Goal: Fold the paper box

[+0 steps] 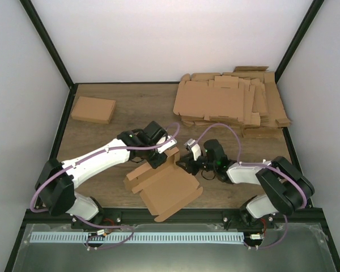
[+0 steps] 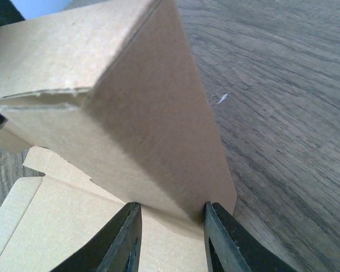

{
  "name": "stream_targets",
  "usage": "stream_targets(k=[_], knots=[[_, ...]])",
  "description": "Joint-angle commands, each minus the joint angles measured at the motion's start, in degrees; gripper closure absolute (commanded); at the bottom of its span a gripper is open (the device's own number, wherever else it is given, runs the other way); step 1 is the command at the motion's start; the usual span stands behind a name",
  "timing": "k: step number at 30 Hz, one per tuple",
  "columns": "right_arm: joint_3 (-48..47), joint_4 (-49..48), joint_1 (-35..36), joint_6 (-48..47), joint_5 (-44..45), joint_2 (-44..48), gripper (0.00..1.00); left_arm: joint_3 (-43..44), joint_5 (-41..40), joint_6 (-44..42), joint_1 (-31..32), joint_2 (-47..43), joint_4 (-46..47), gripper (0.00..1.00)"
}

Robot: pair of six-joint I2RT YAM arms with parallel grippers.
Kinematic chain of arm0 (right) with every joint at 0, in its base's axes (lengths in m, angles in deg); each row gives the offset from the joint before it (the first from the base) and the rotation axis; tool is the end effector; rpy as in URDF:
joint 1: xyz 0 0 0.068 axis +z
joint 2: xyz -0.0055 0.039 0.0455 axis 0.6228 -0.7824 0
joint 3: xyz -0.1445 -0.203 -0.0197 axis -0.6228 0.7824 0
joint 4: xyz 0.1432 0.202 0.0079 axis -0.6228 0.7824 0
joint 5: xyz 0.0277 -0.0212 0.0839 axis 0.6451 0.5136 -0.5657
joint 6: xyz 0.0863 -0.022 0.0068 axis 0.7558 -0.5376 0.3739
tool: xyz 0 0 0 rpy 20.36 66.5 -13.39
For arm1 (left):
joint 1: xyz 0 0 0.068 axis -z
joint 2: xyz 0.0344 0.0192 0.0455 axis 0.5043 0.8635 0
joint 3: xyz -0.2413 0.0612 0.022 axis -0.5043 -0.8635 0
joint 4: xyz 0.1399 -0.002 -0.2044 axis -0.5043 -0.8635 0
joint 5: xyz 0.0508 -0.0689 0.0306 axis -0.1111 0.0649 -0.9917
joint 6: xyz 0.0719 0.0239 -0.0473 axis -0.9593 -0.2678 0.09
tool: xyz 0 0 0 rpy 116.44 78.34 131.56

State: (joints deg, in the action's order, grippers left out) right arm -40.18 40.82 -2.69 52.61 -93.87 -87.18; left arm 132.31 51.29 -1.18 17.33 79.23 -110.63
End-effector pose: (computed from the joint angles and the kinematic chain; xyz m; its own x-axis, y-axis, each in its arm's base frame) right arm 0.2005 0.1952 0.1071 -0.5585 -0.2411 -0.7937 -0.7777 0.4850 0.3998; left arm 0.1954 -0.2257 0.1884 -0.5225 0.7358 -0.4308 0.8260 0.5621 -0.0418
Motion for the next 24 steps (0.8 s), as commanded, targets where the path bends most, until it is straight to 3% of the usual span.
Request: stream_targets(k=[1,12,24], knots=[[-3.9,-1.6,1.4,0.2,2.7,-0.9,0.68,1.3,5.7,-0.7,0.5,1.2,2.1,0.67],[-4.2,-5.5,1.5,-1.1,6.3,-0.8,0.71,4.0,13.8,0.9,0.0,2.1,-0.4,0.67],[-4.0,-10.4,4.2,-4.1,9.2,-0.7,0.72,5.0,27.2,1.9,-5.2,1.4,-1.0,0.67]])
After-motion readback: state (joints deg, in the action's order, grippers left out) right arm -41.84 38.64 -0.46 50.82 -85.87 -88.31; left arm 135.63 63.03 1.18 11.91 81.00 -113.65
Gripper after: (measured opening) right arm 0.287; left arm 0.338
